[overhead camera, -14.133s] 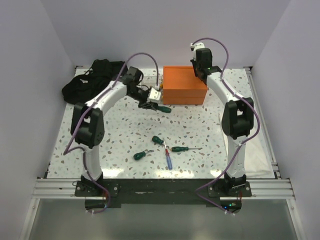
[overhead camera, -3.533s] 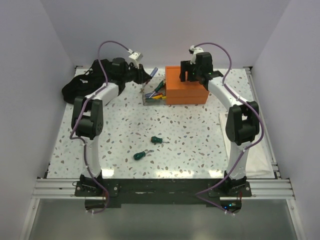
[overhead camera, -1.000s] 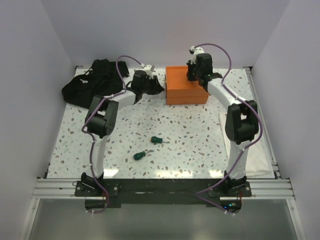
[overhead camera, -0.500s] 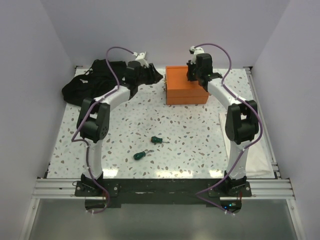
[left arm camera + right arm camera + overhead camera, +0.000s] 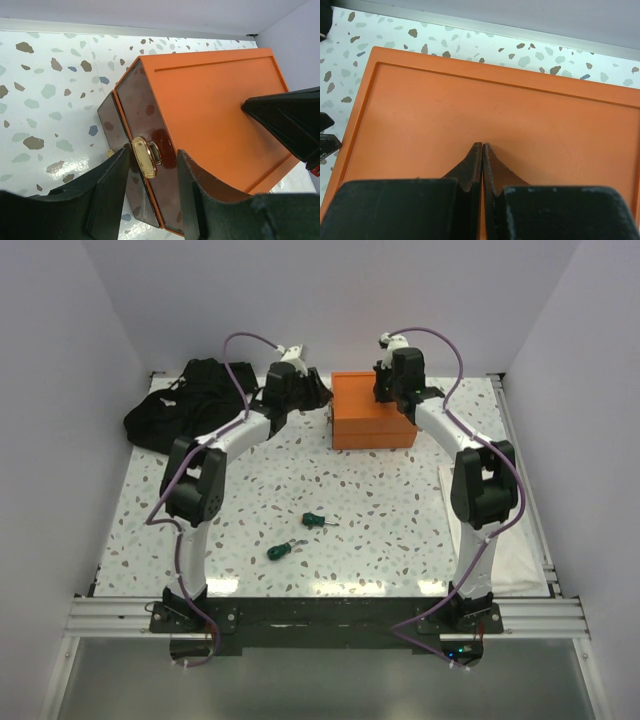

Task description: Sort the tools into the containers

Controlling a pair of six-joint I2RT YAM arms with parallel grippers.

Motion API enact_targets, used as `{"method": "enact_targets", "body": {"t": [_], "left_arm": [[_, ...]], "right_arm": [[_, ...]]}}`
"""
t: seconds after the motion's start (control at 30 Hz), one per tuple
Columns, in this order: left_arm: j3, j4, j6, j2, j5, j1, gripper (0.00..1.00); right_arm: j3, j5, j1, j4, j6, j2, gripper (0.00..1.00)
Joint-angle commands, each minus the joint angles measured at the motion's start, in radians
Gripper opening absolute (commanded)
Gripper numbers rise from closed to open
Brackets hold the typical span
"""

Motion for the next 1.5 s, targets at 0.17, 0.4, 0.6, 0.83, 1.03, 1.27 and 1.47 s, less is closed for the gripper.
{"method": "enact_targets", "body": {"t": [0.17, 0.4, 0.6, 0.83, 1.03, 1.27, 1.47], "left_arm": [[-0.049, 0.002, -0.018, 0.011, -0.035, -0.002, 0.44], [-0.083, 0.179, -0.075, -0.029, 0.108, 0.005, 0.45], [-0.039, 0.106, -0.048, 0.002, 0.074, 0.005, 0.46], [-0.002, 0.048, -0.022, 0.042, 0.016, -0.007, 0.47], [0.040, -0.047, 0.025, 0.068, -0.096, -0.018, 0.46], [-0.040, -0.116, 0.050, -0.035, -0.190, 0.042, 0.43], [-0.158, -0.133, 0.071, -0.138, -0.175, 0.131, 0.43]], "right_arm": [[-0.064, 0.007, 0.018, -0.188, -0.005, 0.031, 0.00], [-0.062, 0.007, 0.020, -0.189, -0.010, 0.035, 0.00], [-0.053, 0.007, 0.020, -0.189, -0.008, 0.046, 0.00], [-0.056, 0.007, 0.024, -0.188, -0.008, 0.048, 0.00], [-0.056, 0.027, 0.023, -0.185, -0.011, 0.049, 0.01], [-0.062, 0.043, 0.024, -0.185, -0.027, 0.042, 0.01], [-0.062, 0.042, 0.023, -0.186, -0.027, 0.049, 0.01]]}}
